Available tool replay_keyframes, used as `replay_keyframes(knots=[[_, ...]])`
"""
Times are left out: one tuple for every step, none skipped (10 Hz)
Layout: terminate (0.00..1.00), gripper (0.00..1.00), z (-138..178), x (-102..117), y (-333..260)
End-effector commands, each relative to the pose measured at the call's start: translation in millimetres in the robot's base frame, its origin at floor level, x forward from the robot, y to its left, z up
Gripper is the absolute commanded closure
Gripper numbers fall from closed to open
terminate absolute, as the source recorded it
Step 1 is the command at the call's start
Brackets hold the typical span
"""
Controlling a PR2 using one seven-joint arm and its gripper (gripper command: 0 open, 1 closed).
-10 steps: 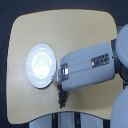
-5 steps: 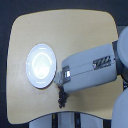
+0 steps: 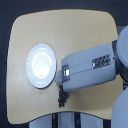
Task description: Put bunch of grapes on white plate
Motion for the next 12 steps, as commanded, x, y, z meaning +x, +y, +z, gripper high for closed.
replay_keyframes(knots=[[0.0,1.0,-7.9,8.8,9.9],[0.0,1.0,-7.9,9.6,12.0],[0.0,1.0,-6.9,10.1,14.3],[0.0,1.0,-5.8,9.6,15.7],[0.0,1.0,-3.7,9.8,15.1],[0.0,1.0,-1.2,10.0,14.8],[0.0,1.0,1.1,10.3,12.1],[0.0,1.0,2.5,9.8,10.5],[0.0,1.0,4.4,10.4,8.6],[0.0,1.0,7.5,10.6,7.0],[0.0,1.0,14.8,15.1,4.5],[0.0,1.0,29.1,22.9,0.9]])
